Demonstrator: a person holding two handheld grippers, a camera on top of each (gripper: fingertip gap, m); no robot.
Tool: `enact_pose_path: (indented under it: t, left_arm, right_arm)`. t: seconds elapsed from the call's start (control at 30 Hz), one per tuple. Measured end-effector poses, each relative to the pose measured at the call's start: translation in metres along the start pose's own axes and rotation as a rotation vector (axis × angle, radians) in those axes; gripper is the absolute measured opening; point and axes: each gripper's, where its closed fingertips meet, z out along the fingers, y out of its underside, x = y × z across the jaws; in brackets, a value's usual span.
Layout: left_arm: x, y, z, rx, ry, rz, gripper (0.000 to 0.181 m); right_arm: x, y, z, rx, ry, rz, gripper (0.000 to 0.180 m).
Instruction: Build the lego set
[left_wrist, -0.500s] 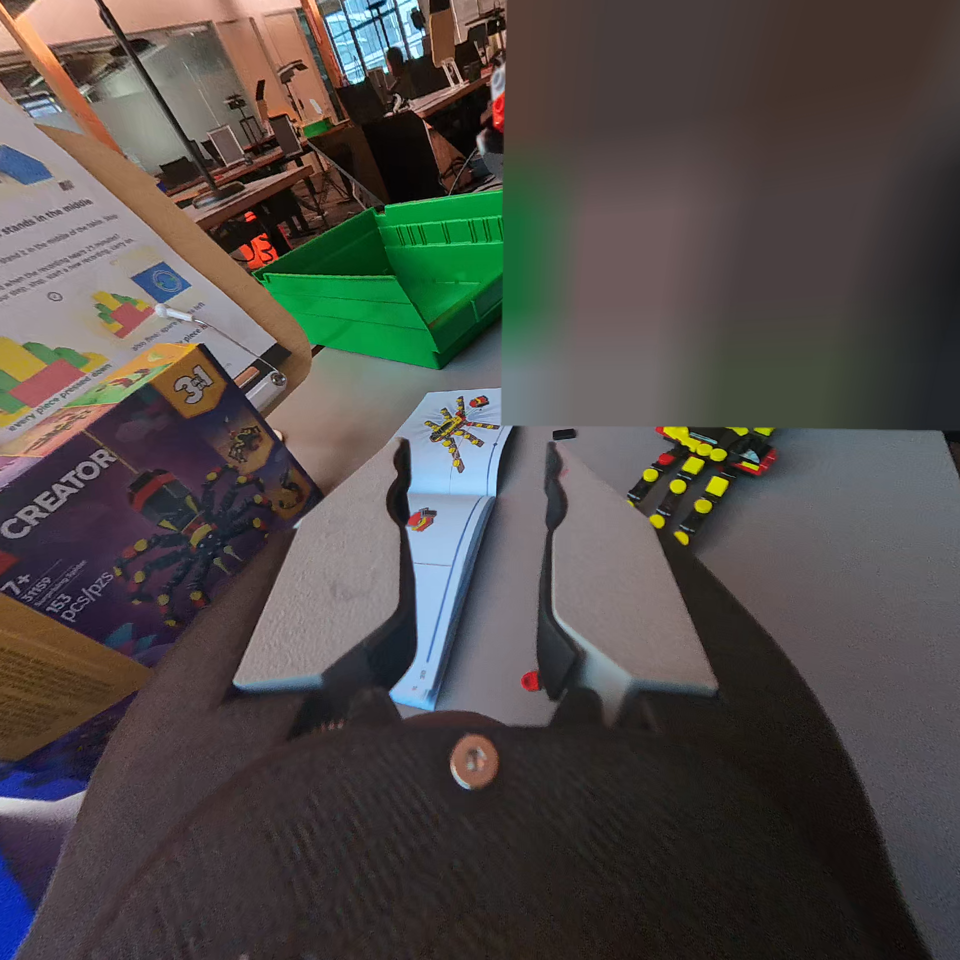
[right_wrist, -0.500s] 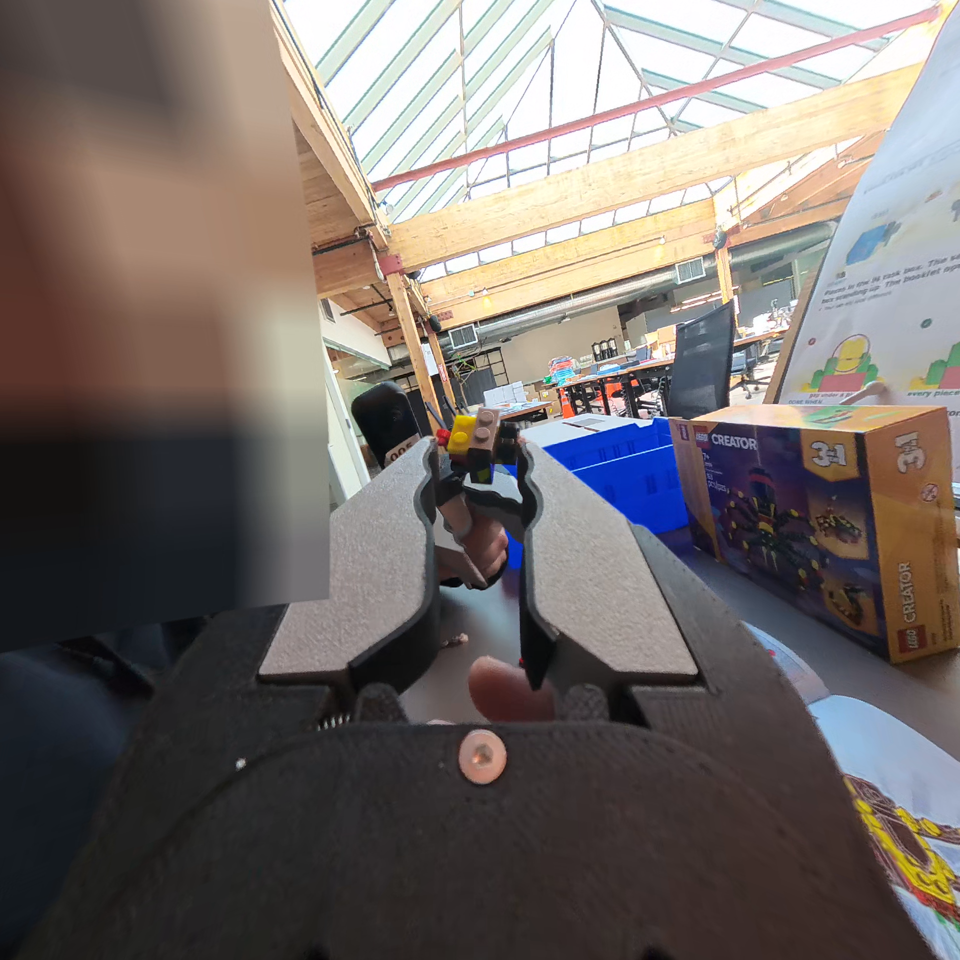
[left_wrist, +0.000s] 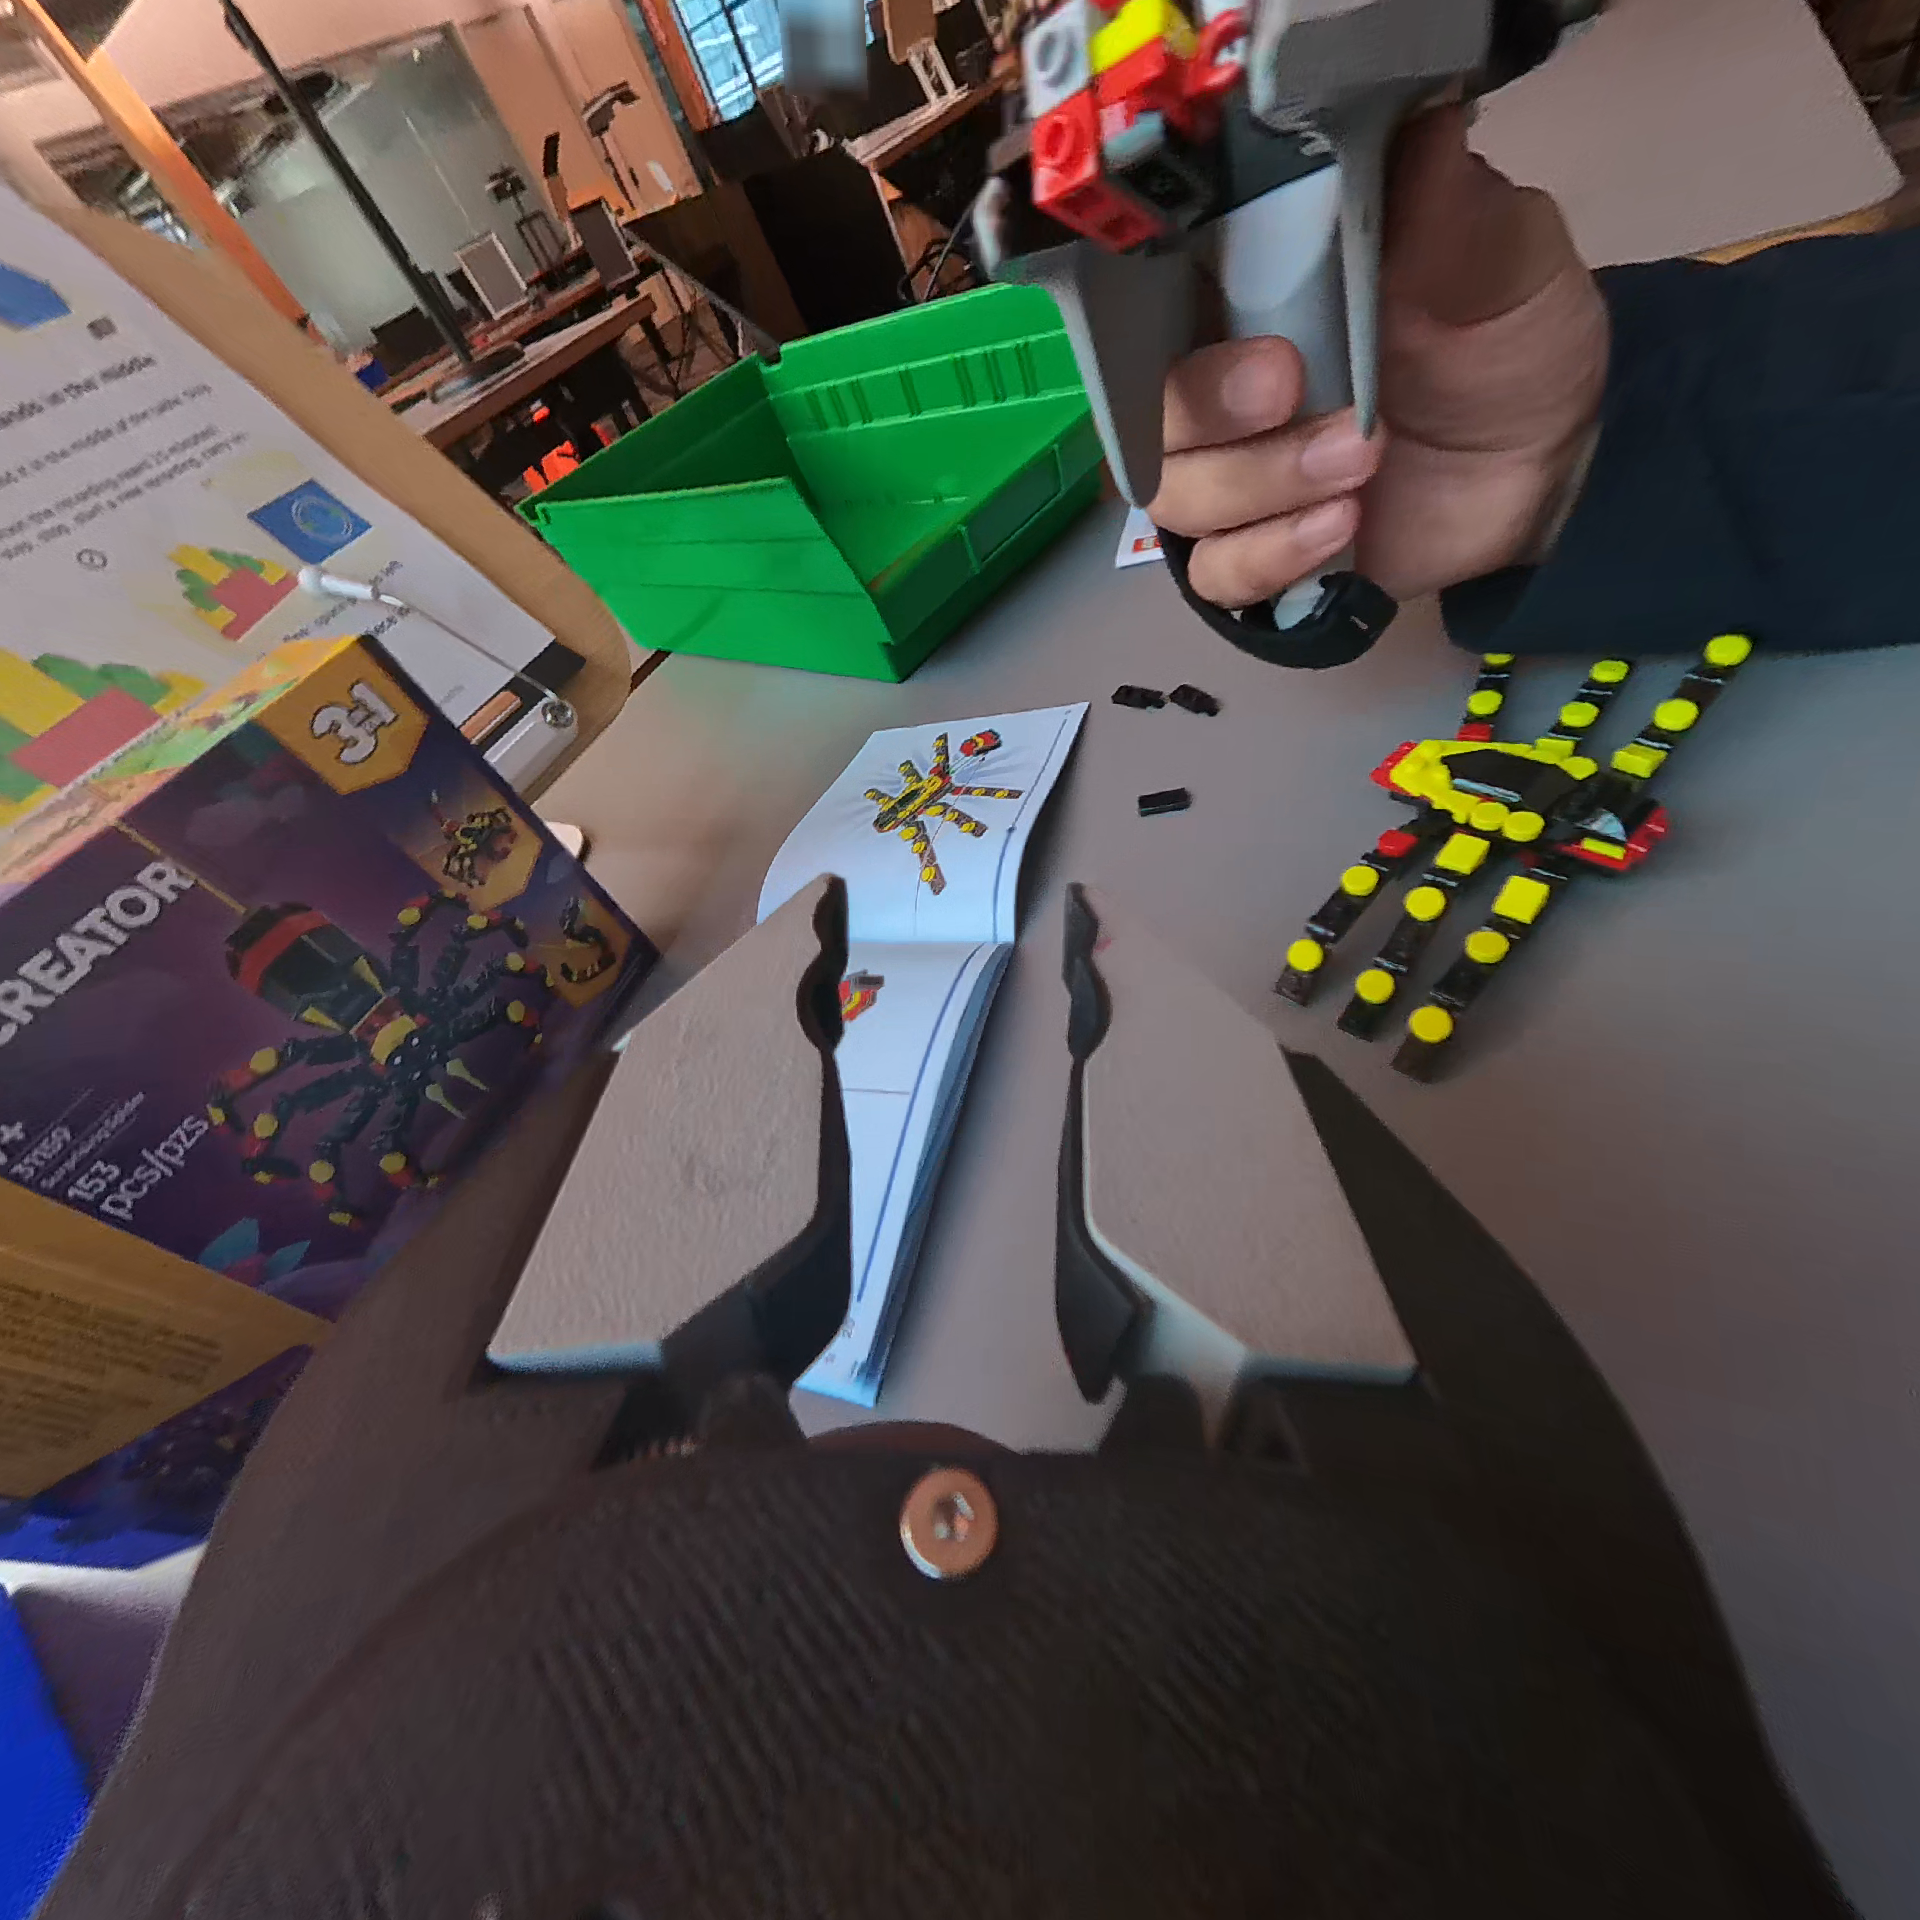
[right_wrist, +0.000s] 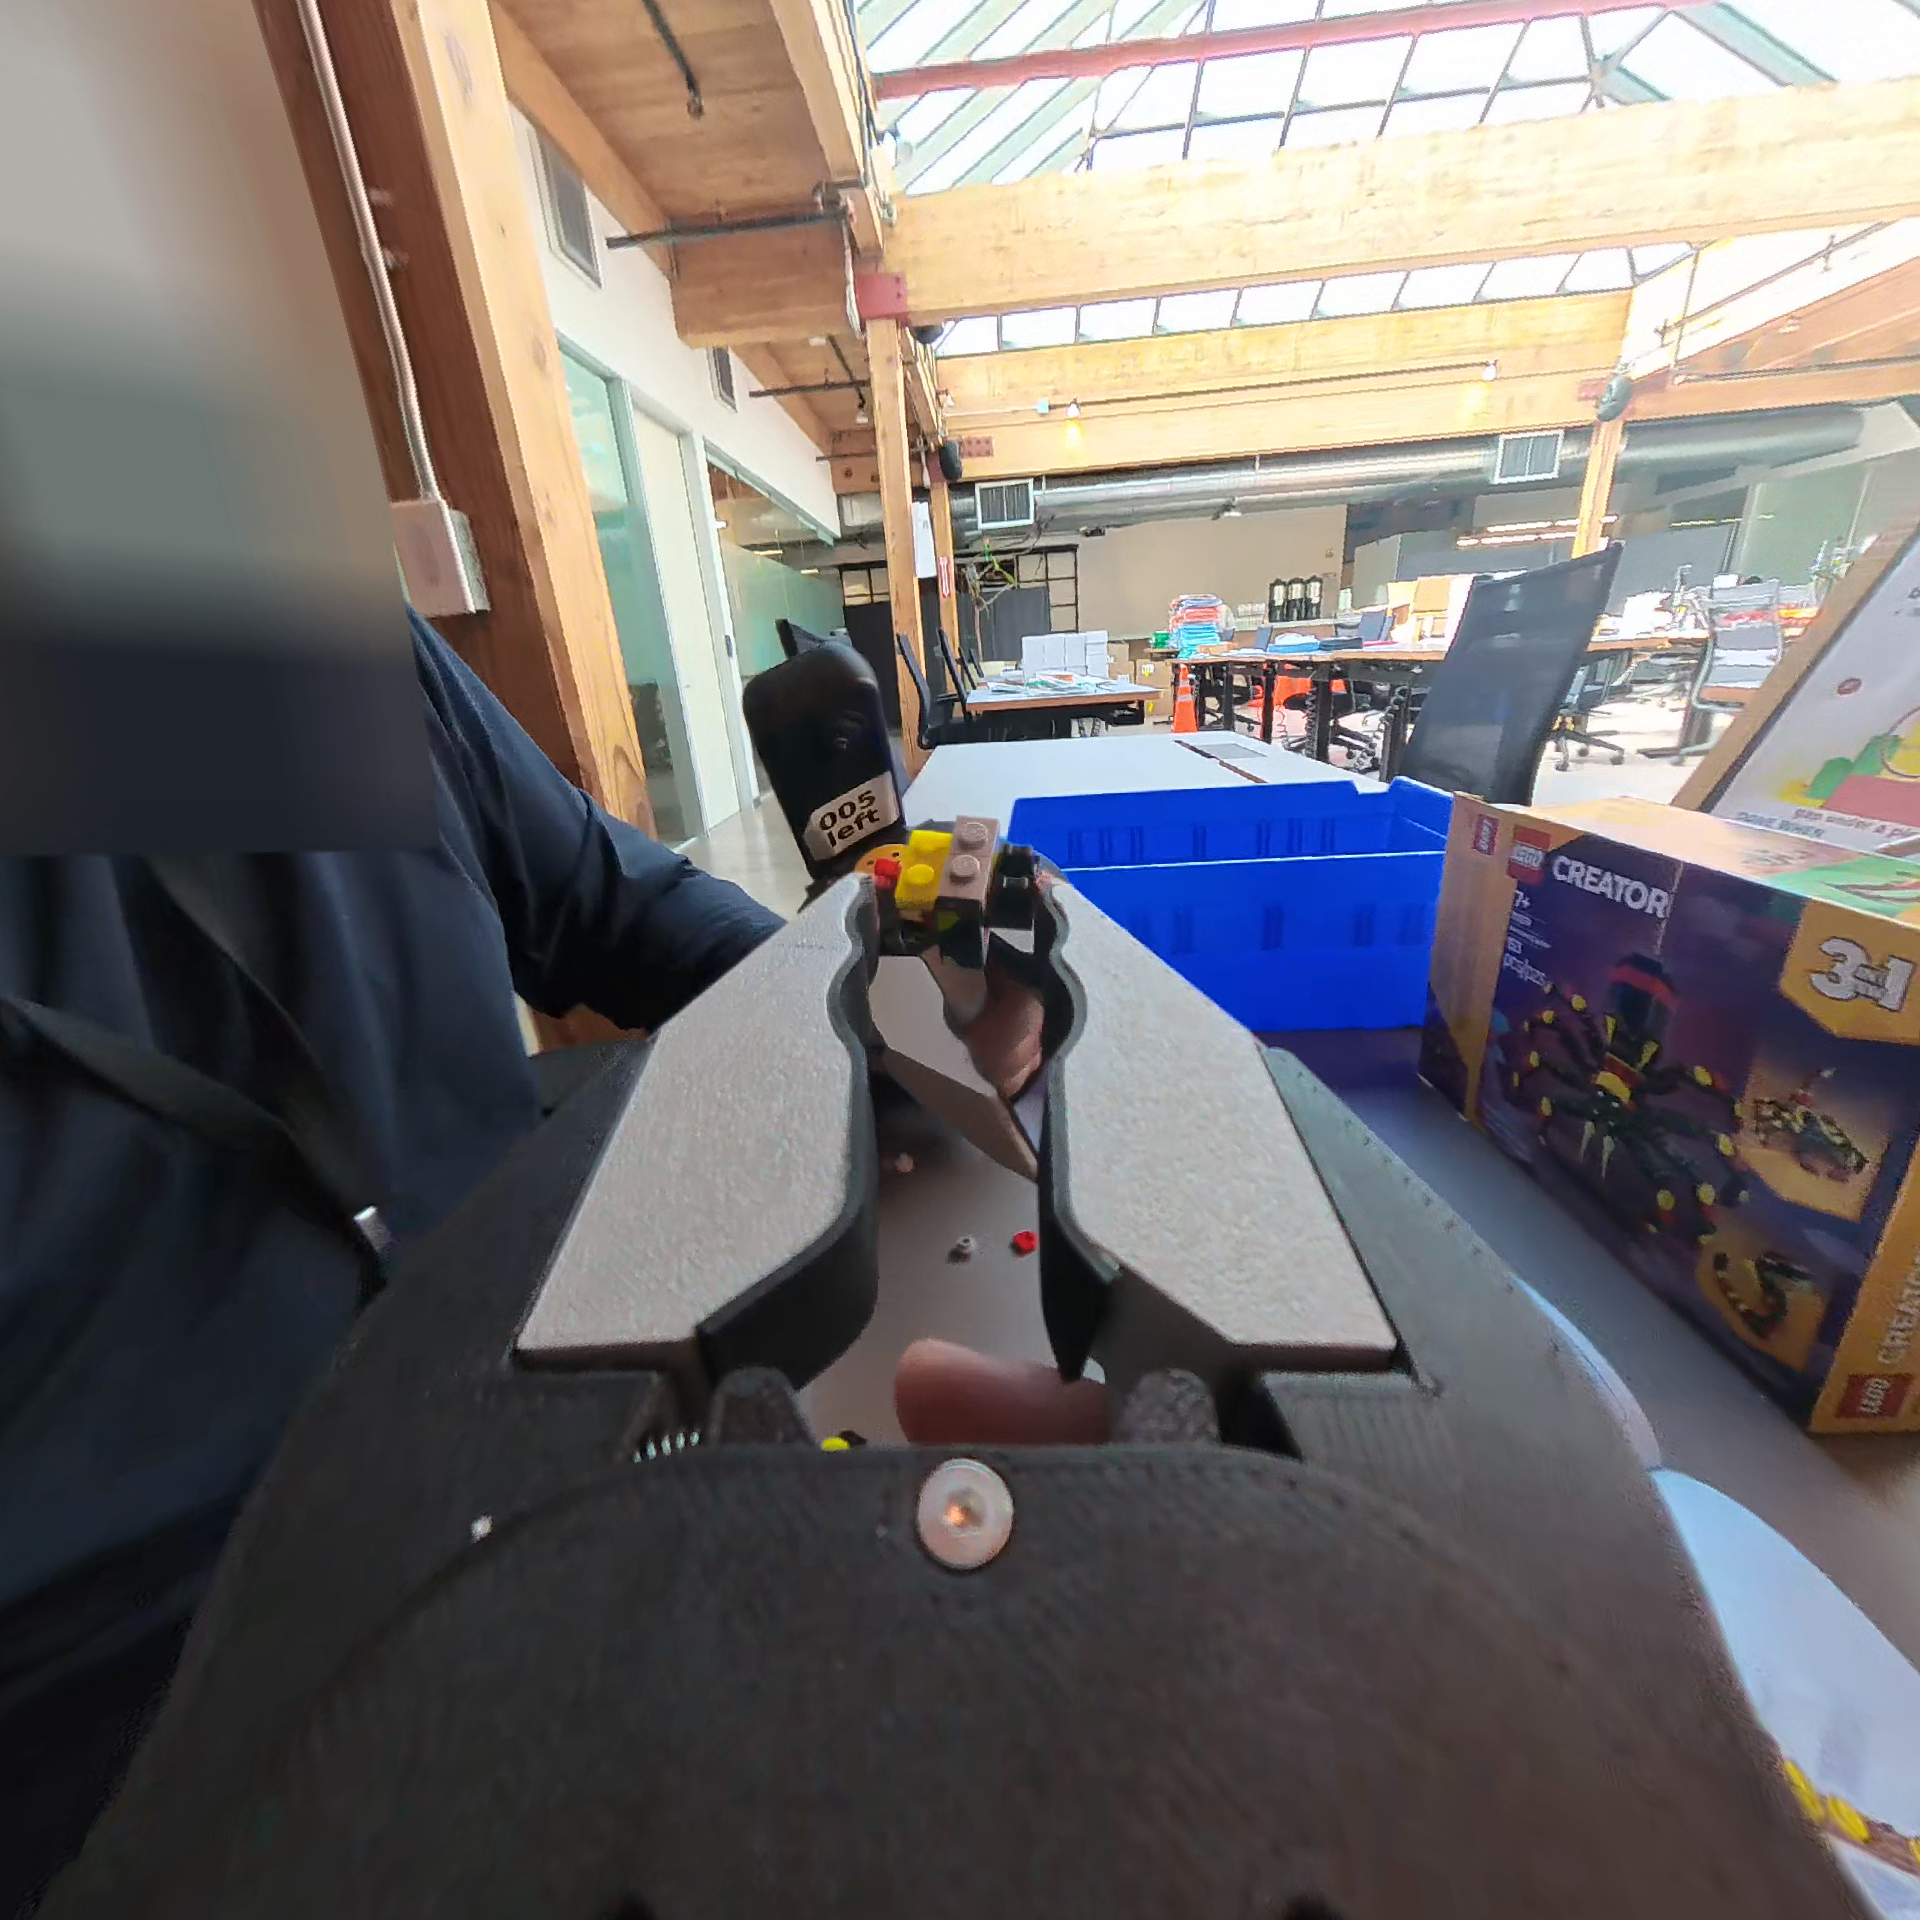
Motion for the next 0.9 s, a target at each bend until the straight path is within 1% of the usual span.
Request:
enact_pose_path:
  t: [0.13, 0.27, 0.4, 0.43, 0.5, 0.57, 0.63, 0.77, 0.9]
  left_arm:
    - [-0.007, -0.001, -0.002, 0.011, -0.003, -0.075, 0.037]
    - [-0.013, 0.002, -0.002, -0.001, -0.04, -0.035, 0.037]
    - [-0.012, 0.001, -0.002, 0.018, -0.043, -0.004, 0.037]
    - [-0.011, 0.0, -0.002, 0.022, -0.042, 0.009, 0.037]
    - [-0.007, 0.0, -0.001, 0.012, -0.036, 0.029, 0.037]
    - [-0.002, -0.001, 0.001, 0.016, -0.025, 0.041, 0.035]
    - [0.004, 0.0, 0.004, 0.007, -0.008, 0.059, 0.033]
    - [0.006, 0.009, 0.008, -0.032, -0.015, 0.108, 0.031]
    - [0.0, 0.003, 0.005, -0.006, -0.041, 0.096, 0.031]
  right_arm:
    - [0.001, 0.003, 0.009, -0.064, -0.035, 0.003, 0.027]
    - [0.01, 0.001, 0.017, -0.154, -0.081, 0.014, 0.027]
    - [0.024, 0.002, 0.021, -0.125, -0.077, 0.041, 0.027]
    - [0.028, 0.005, 0.02, -0.111, -0.057, 0.061, 0.027]
    - [0.028, 0.016, 0.017, -0.169, -0.05, 0.112, 0.026]
    - [0.028, 0.027, 0.012, -0.212, -0.039, 0.077, 0.026]
    - [0.029, 0.028, 0.009, -0.214, -0.035, 0.081, 0.026]
    - [0.024, 0.011, 0.008, -0.143, -0.067, 0.134, 0.026]
    - [0.029, 0.006, 0.007, -0.128, -0.017, 0.151, 0.026]
